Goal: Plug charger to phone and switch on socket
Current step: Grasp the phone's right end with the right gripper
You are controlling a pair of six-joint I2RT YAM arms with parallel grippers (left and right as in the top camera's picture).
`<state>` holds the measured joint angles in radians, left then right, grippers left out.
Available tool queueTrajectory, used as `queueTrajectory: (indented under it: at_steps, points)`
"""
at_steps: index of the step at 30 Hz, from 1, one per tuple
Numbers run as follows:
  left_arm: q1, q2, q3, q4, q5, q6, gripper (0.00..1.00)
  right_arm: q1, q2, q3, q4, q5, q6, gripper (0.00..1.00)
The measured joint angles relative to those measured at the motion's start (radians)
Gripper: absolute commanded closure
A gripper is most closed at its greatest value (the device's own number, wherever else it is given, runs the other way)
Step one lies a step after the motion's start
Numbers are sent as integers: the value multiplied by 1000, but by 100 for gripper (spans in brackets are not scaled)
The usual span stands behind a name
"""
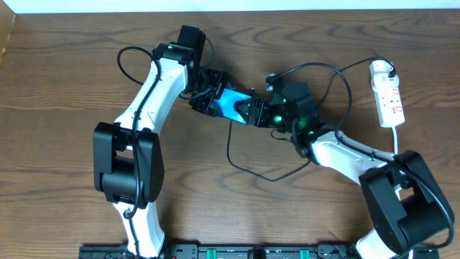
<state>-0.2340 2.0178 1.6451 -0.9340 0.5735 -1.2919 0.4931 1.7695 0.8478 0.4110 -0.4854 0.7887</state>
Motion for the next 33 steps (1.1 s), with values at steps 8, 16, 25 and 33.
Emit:
queueTrajectory:
  at_steps: [8, 16, 25, 33]
  points:
    - [-3, 0, 0, 0, 21, -6, 34, 11, 5, 0, 21, 13, 14, 63]
    - [-10, 0, 0, 0, 24, -10, 34, 20, 5, 0, 21, 25, 19, 71]
    - [-11, 0, 0, 0, 24, -13, 34, 25, 5, 0, 22, 36, 23, 83]
    - [-11, 0, 1, 2, 34, -16, 34, 25, 10, 0, 23, 45, 49, 92]
